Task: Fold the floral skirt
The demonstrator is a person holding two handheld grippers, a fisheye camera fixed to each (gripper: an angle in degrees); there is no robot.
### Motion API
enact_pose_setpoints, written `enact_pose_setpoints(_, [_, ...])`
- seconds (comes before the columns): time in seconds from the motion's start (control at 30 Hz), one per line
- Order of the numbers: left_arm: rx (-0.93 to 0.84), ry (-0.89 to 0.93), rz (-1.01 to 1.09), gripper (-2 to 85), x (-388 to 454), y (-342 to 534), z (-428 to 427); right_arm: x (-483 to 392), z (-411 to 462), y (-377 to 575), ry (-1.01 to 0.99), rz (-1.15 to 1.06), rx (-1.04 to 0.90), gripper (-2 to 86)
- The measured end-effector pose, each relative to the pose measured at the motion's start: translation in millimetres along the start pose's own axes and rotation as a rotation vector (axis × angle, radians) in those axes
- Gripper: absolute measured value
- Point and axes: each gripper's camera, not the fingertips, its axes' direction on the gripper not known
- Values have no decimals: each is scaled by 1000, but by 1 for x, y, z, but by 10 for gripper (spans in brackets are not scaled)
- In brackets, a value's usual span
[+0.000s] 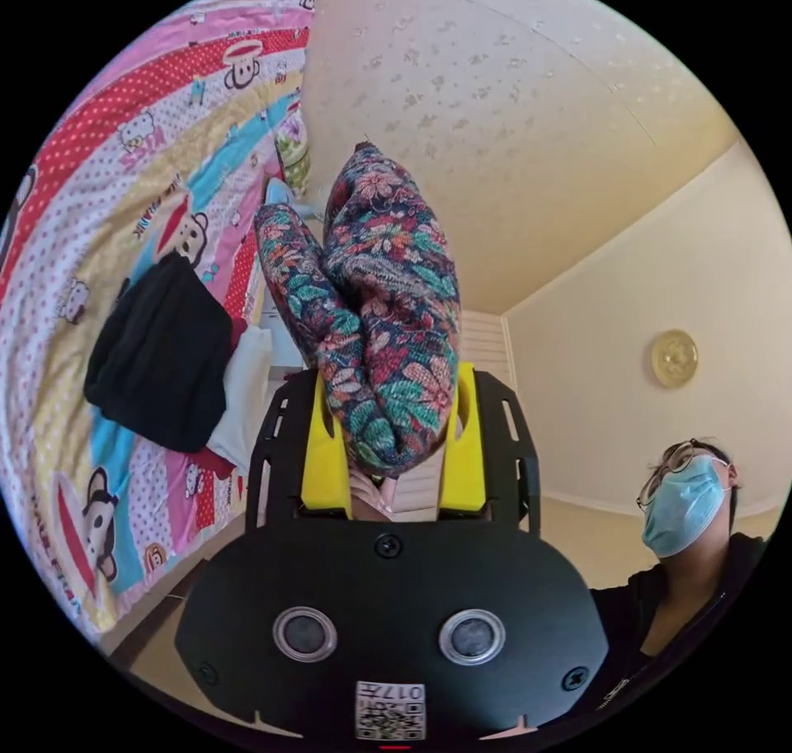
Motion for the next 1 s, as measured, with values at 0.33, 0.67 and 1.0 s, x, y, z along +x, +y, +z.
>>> enact_pose_setpoints(0.33, [-437,-110,-197,147,-200,57,-41,161,-108,-16,272,366,106,173])
enact_pose_setpoints(0.67, [-397,-405,142,83,-15,104,-264,47,-134,73,352,474,157,111])
enact_pose_setpoints(1.0, [-401,-1153,755,17,242,221,-375,-144,40,203,99,82,-756,9])
